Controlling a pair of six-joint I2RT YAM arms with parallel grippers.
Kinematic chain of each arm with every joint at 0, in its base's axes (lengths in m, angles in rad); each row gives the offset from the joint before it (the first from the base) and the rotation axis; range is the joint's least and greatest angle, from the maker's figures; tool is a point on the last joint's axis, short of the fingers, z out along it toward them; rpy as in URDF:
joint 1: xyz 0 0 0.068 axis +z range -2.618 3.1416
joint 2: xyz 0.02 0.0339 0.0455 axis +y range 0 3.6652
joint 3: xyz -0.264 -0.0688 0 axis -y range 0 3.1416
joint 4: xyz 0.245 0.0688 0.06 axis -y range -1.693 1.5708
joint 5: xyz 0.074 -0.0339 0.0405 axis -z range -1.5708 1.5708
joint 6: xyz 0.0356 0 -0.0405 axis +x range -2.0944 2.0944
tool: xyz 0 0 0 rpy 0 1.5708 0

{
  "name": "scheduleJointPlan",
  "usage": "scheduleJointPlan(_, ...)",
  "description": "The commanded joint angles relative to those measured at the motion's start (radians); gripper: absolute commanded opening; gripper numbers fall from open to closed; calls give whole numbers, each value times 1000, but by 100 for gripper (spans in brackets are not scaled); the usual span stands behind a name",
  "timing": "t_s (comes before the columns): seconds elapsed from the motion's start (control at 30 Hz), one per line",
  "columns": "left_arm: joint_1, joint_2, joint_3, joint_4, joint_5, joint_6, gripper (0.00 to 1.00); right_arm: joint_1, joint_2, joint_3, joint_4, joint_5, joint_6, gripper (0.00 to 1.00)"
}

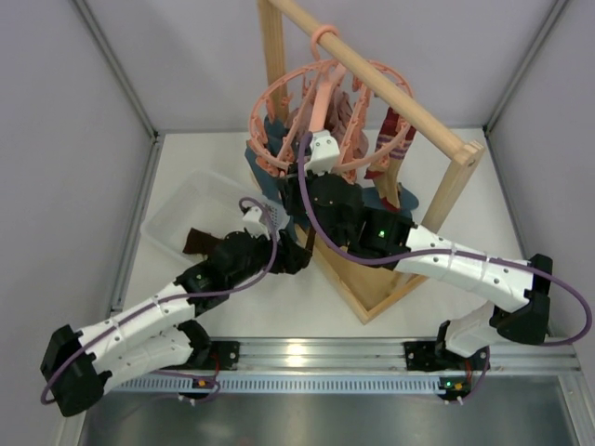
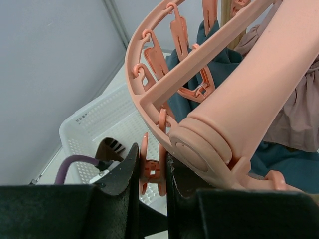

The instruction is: Remove the socks clipped to the hanger

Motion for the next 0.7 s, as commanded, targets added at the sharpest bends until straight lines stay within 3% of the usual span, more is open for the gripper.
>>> scheduleJointPlan(0.0, -64, 50, 45, 125, -100, 67, 90, 6, 11, 42, -43, -43, 11, 9)
scheduleJointPlan(0.17, -140, 27, -44, 249, -244, 113, 92, 7, 17, 42, -45, -52, 14, 17)
scheduleJointPlan(0.33, -166, 9, -77, 316, -240, 142, 92, 7, 8, 30, -29, -63, 14, 22)
scheduleJointPlan(0.67, -195, 205, -3, 402, -252, 193, 93, 6, -11, 12, -11, -84, 17, 25)
